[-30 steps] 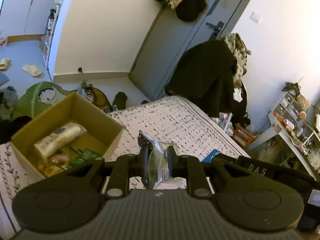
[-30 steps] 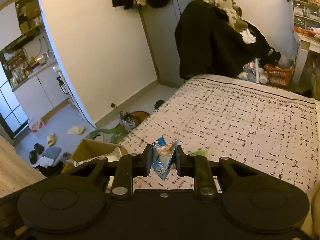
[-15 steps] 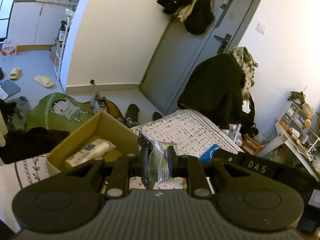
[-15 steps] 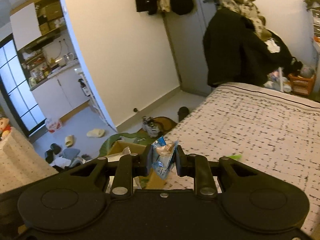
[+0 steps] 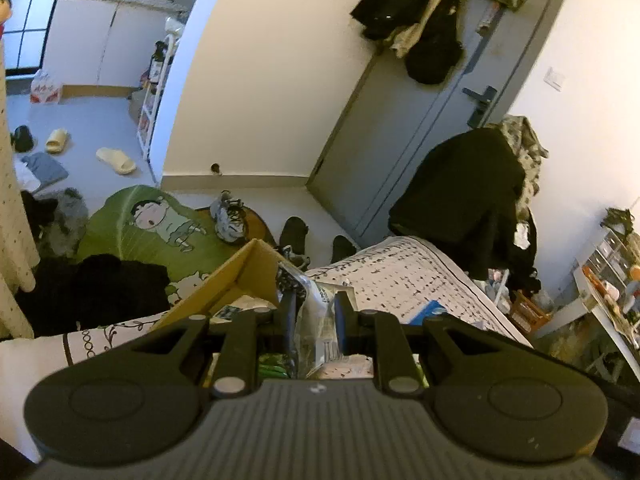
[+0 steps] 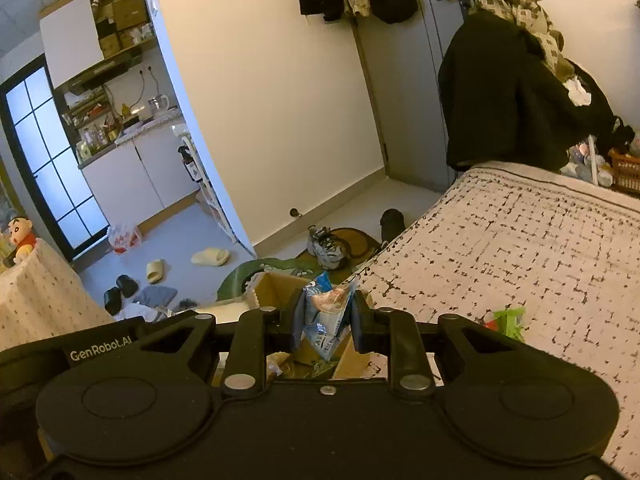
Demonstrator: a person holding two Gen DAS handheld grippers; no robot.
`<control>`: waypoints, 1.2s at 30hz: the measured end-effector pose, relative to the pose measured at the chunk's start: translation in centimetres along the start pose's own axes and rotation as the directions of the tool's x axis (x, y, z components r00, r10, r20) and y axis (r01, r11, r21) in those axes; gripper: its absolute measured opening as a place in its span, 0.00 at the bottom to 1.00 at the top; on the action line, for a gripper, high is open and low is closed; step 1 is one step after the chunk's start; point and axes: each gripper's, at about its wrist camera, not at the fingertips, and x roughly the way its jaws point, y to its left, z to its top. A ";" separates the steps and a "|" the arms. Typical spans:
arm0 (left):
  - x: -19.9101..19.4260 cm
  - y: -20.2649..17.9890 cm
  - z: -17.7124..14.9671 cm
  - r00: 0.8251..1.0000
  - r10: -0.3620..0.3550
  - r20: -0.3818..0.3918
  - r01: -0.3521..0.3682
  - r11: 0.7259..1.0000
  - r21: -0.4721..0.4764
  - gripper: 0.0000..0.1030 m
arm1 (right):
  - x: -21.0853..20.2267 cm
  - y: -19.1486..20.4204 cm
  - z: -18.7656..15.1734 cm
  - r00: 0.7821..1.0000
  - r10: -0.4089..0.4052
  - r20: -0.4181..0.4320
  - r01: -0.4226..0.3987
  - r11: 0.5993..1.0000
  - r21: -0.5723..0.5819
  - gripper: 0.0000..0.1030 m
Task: Organize snacks
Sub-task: 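Carry the clear white pack and blue pack over the cardboard box, then open both grippers to drop the two packs into the box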
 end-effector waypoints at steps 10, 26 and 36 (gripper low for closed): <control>2.3 3.1 0.5 0.999 0.031 -0.029 -0.033 0.999 -0.040 0.17 | 3.4 0.6 -1.2 0.997 0.028 -0.071 -0.025 0.999 0.039 0.22; 7.2 5.3 0.6 0.994 0.054 -0.100 -0.061 0.996 -0.069 0.16 | 8.7 0.2 -1.7 0.991 0.052 -0.122 -0.042 0.996 0.082 0.23; 7.5 6.0 1.2 0.983 0.128 -0.129 -0.138 0.988 -0.070 0.31 | 7.6 -0.9 -1.2 0.989 0.015 -0.148 0.007 0.989 0.148 0.45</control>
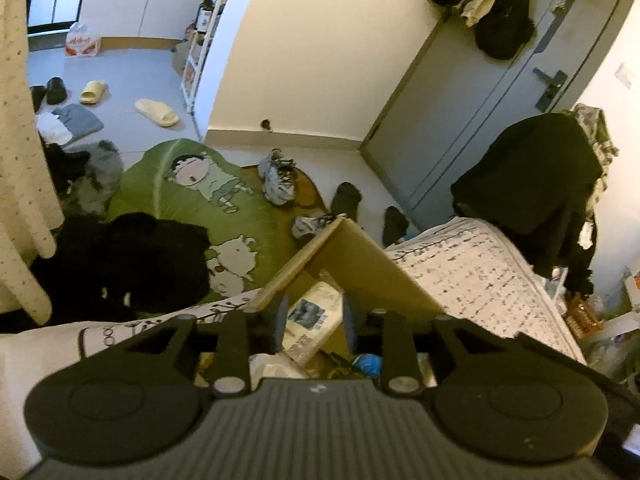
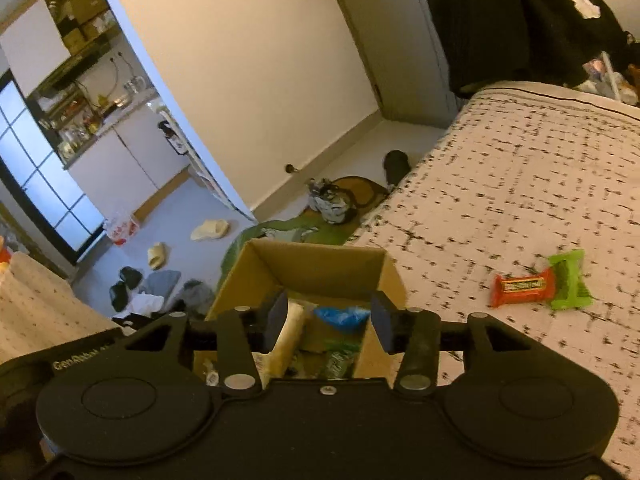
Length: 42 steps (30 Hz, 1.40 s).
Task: Organize snacks
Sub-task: 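Open both grippers to drop the two packs into the box, then move both grippers back toward the red bar and green pack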
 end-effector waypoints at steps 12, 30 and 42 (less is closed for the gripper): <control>-2.8 -0.9 -0.1 0.999 0.038 0.019 -0.038 0.999 0.031 0.83 | -4.4 -1.4 0.9 0.999 -0.048 -0.002 0.048 0.998 -0.049 0.59; -6.5 -4.8 -0.9 0.998 -0.024 0.051 0.017 0.990 0.140 1.00 | -8.6 -5.3 1.4 0.987 -0.156 0.042 0.161 0.974 -0.158 1.00; -6.5 -8.5 -2.5 0.997 -0.057 0.042 0.048 0.979 0.200 1.00 | -9.2 -8.6 2.7 0.995 -0.101 -0.004 0.101 0.993 -0.060 1.00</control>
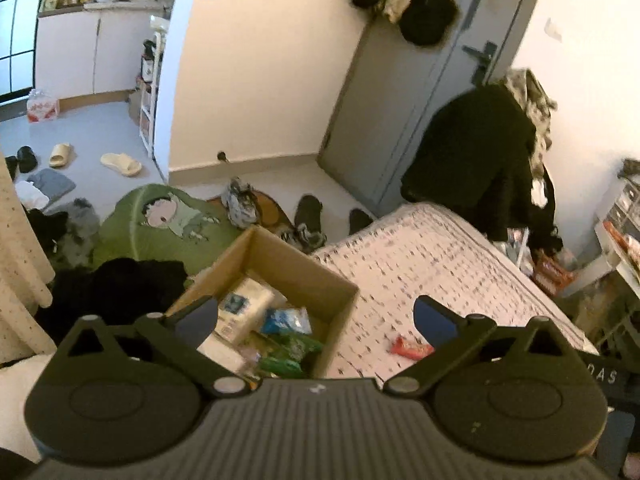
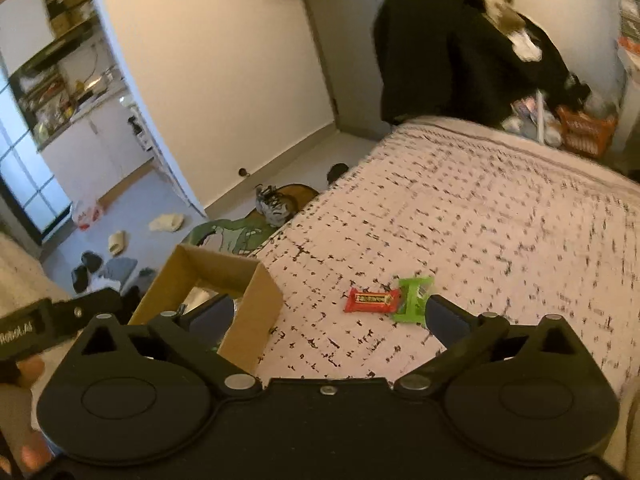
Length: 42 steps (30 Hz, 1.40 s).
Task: Organize snacks
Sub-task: 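Move both grippers back toward the red bar and green pack, then grasp red bar with left gripper while right grasps green pack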
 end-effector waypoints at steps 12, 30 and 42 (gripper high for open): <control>1.0 -3.9 -0.5 0.999 -0.003 -0.036 0.004 1.000 0.025 1.00 | 0.9 -3.0 0.5 1.000 -0.016 -0.025 0.017 0.998 0.061 1.00; 7.2 -8.5 -3.6 0.988 -0.113 -0.109 0.114 0.994 -0.001 0.81 | 6.4 -8.9 0.4 0.995 -0.018 -0.095 0.040 0.971 0.234 0.69; 14.8 -8.9 -4.7 0.966 -0.083 -0.245 0.034 0.979 -0.200 0.61 | 12.6 -10.7 0.7 0.989 -0.008 -0.144 0.048 0.960 0.277 0.57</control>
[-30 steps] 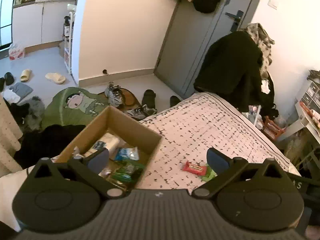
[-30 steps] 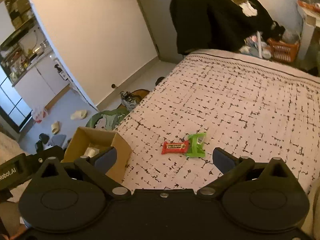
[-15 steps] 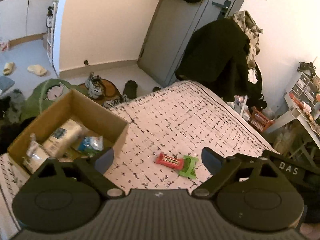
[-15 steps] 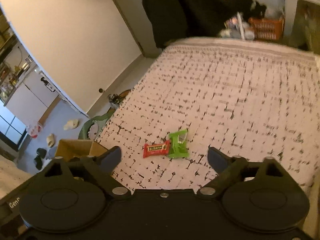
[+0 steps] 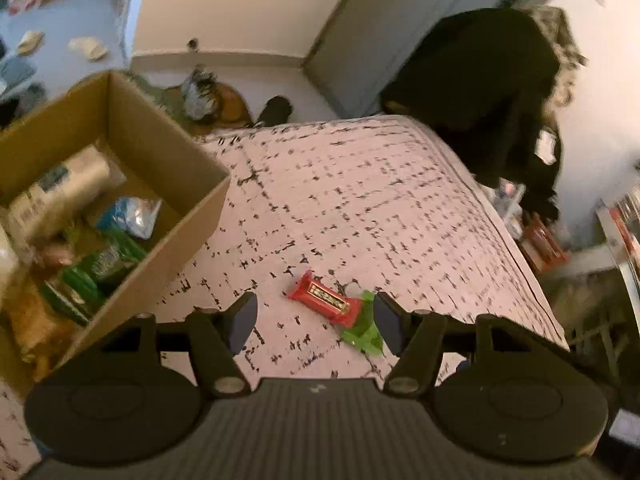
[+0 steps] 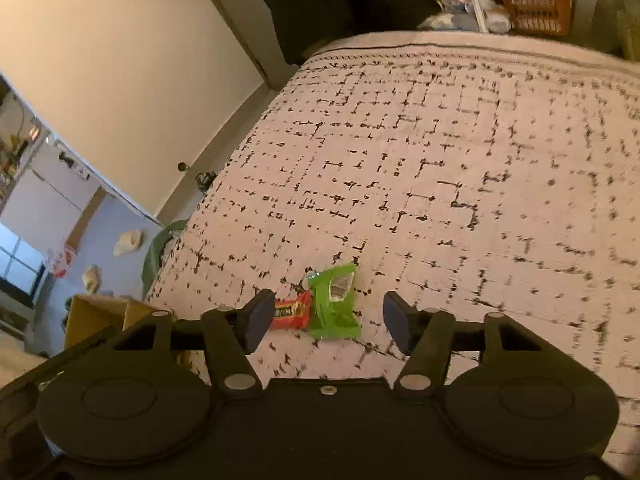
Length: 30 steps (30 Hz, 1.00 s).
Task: Organize snacks
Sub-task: 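Grasp red bar with left gripper while right grasps green pack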
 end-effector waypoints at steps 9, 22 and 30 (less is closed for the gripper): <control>6.3 0.8 0.7 0.992 0.086 -0.092 -0.098 0.986 -0.136 0.55 | 5.2 -0.4 0.5 0.998 0.007 -0.055 -0.007 1.000 -0.001 0.54; 10.7 -0.8 0.9 0.983 0.157 -0.099 -0.165 0.984 -0.072 0.55 | 7.5 -0.8 0.7 0.995 -0.051 -0.084 0.046 0.997 -0.059 0.31; 12.0 -2.6 0.4 0.974 0.213 -0.076 -0.215 0.976 -0.026 0.63 | 6.1 -3.2 1.1 0.991 -0.115 -0.065 0.115 0.993 -0.013 0.31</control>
